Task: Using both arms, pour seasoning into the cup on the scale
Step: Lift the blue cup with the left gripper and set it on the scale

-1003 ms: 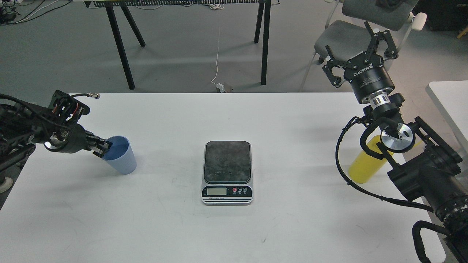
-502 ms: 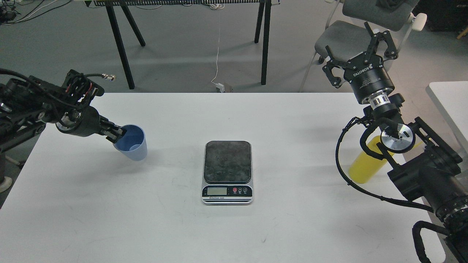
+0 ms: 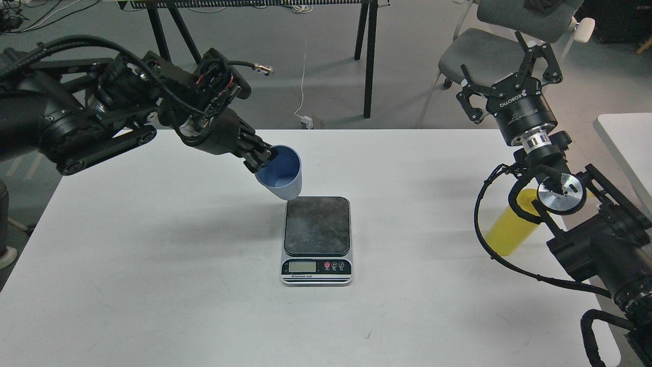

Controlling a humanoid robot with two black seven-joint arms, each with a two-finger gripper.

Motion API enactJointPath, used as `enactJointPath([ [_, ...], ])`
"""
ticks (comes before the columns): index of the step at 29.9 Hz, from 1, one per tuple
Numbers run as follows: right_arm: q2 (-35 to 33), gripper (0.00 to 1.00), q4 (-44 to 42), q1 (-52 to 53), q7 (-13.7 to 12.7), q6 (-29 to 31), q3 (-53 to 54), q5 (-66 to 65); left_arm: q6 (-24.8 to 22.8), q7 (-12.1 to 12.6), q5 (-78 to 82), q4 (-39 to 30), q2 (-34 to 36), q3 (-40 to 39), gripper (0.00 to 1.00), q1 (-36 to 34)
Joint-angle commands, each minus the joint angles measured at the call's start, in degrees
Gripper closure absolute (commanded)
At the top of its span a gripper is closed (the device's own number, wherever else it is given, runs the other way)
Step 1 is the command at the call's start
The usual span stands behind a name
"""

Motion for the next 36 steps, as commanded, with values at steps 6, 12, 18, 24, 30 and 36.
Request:
enactJointPath([
  [6, 0.0, 0.01, 0.0, -0.3, 0.1, 0.0, 0.0, 0.0, 0.0, 0.0, 0.0, -0.3, -3.0, 0.2, 0.97, -0.8],
  [12, 0.1, 0.01, 0.0, -0.4, 0.1, 0.0, -0.1, 0.0, 0.0, 0.0, -0.1, -3.2, -3.3, 0.3, 0.97, -0.4],
  [18, 0.3, 0.01, -0.1, -0.5, 0.1, 0.0, -0.1, 0.0, 0.0, 0.0, -0.7, -3.3, -3.5, 0.2, 0.97, 0.0],
  [24, 0.4, 0.01, -0.2, -0.6, 0.1, 0.0, -0.2, 0.0, 0.0, 0.0, -2.6, -3.2, -5.2, 0.3, 0.97, 1.1],
  [30, 0.4, 0.01, -0.1, -0.8, 0.1, 0.0, -0.1, 0.0, 0.0, 0.0, -2.7, -1.2, -8.3, 1.6, 0.97, 1.5],
  [36, 0.3, 0.01, -0.1, -1.4, 0.1, 0.0, -0.1, 0.0, 0.0, 0.0, -2.7, 0.7, -9.8, 2.6, 0.96, 1.7],
])
